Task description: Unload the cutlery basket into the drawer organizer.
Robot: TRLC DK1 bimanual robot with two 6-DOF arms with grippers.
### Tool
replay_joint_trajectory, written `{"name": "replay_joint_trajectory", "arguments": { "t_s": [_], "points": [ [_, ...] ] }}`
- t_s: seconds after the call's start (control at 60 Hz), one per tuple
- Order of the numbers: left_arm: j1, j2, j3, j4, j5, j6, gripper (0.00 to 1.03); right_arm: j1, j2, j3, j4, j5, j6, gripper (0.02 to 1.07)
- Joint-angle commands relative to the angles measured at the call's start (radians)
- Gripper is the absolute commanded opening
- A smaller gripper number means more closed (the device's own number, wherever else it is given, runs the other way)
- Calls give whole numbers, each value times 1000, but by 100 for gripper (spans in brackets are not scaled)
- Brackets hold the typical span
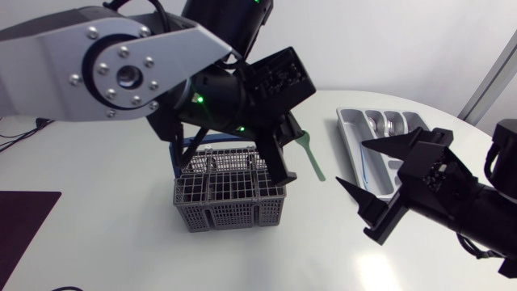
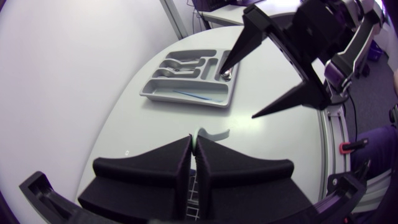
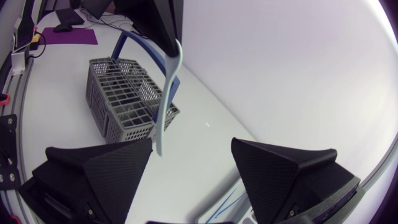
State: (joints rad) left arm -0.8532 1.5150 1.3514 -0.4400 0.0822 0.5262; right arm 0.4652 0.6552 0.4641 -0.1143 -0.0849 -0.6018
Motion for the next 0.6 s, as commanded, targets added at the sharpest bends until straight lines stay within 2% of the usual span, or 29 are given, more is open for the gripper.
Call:
{"name": "replay_joint_trajectory", "arguments": {
  "t_s": [0.0, 0.167, 0.217, 0.417, 0.583],
  "points": [
    [6, 39, 57, 27, 16, -103, 3, 67, 44, -21, 57, 59, 28, 93],
    [2, 79, 75, 67, 19, -223, 3, 127, 150, -30, 209, 151, 34, 93],
    [16, 97, 101, 64, 44, -290, 3, 133, 184, -33, 266, 178, 33, 88],
    [52, 134, 173, 3, 76, -427, 3, 138, 251, -33, 373, 237, 14, 83],
    [57, 165, 207, -59, 77, -473, 3, 159, 279, -31, 420, 270, -7, 74]
  ]
}}
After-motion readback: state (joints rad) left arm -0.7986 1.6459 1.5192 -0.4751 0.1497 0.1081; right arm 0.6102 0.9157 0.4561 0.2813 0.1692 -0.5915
